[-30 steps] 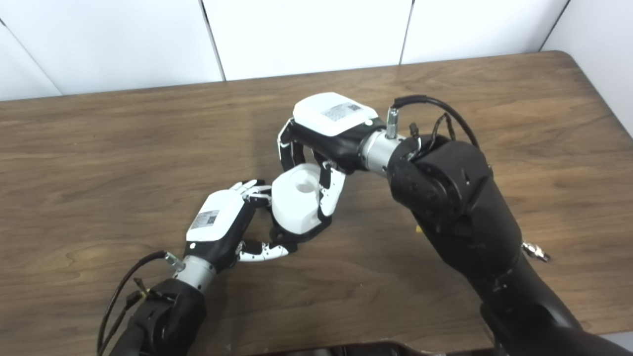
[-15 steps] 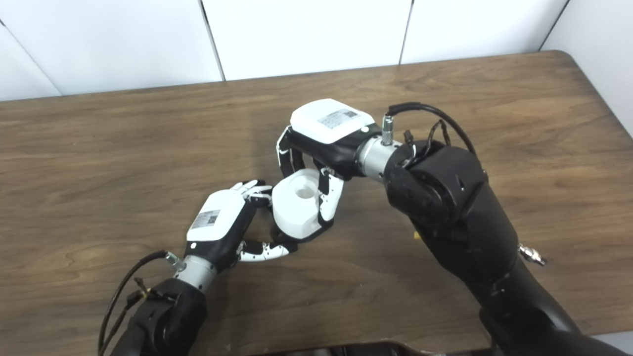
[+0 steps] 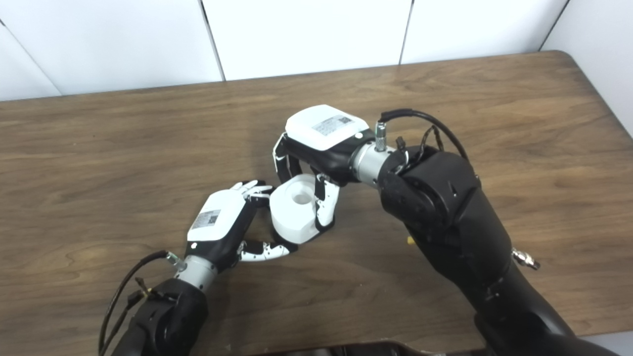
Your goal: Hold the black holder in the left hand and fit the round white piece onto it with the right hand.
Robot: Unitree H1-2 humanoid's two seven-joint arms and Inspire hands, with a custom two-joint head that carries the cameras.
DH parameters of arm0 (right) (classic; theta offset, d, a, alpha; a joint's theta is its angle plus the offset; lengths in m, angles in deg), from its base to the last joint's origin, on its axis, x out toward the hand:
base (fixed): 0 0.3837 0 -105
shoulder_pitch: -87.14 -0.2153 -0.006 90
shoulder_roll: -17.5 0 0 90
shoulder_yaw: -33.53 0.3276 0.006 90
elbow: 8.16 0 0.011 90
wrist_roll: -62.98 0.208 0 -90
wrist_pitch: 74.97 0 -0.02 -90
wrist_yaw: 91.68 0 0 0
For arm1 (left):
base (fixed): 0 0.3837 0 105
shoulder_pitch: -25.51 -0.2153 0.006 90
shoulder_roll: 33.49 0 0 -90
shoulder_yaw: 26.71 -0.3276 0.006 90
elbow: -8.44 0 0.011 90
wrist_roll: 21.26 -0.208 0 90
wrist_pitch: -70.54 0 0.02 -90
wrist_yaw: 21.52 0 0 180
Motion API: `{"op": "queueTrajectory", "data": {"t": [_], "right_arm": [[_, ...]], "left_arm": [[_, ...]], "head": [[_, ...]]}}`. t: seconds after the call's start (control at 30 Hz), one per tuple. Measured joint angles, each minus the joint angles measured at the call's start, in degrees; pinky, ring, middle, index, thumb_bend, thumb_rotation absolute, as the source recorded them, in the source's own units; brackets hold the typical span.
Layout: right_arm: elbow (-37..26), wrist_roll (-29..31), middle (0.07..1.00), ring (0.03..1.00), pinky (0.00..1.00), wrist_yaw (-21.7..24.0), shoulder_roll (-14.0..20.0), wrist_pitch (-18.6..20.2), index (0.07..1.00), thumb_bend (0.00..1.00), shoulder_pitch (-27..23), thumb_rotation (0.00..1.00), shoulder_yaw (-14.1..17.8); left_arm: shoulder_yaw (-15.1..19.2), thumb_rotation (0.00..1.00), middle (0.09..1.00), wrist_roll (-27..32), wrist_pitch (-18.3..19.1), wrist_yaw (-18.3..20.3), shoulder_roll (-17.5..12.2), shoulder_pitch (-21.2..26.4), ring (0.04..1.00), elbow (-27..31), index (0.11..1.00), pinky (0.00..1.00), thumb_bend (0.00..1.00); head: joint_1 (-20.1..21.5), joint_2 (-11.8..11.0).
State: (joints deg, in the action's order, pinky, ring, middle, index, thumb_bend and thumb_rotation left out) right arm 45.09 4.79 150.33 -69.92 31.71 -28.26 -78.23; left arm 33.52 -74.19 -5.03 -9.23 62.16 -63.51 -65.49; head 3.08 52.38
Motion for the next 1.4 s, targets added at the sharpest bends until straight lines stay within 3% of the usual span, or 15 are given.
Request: {"op": "queueTrajectory", "data": {"t": [0.33, 0.8, 1.4], "right_arm": [[-0.31, -1.33, 0.502, 0.704, 0.93, 0.17, -0.51, -3.34, 0.472, 0.53, 0.19, 0.00, -0.40], [-1.95, -4.03, 0.491, 0.716, 0.99, -0.55, -2.12, -6.86, 0.479, 0.53, 2.51, 0.00, 0.15], [-0.56, -2.56, 0.463, 0.696, 0.97, -6.16, -2.52, -9.16, 0.505, 0.53, 5.47, 0.00, 2.79]], "left_arm": [[-0.37, 0.06, 0.805, -0.25, 0.62, 0.39, 0.04, 0.13, 0.911, 0.34, 0.490, 0.95, 0.51], [-0.39, 0.06, 0.811, -0.39, 1.07, 0.93, 0.27, 0.12, 0.915, 0.70, 0.490, 0.93, 0.51], [-0.40, 0.06, 0.808, -0.96, 1.95, 1.61, 0.66, 0.11, 0.909, 1.18, 0.490, 0.93, 0.51]], "head": [[0.26, 0.26], [-0.09, 0.44], [-0.26, 0.61]]}}
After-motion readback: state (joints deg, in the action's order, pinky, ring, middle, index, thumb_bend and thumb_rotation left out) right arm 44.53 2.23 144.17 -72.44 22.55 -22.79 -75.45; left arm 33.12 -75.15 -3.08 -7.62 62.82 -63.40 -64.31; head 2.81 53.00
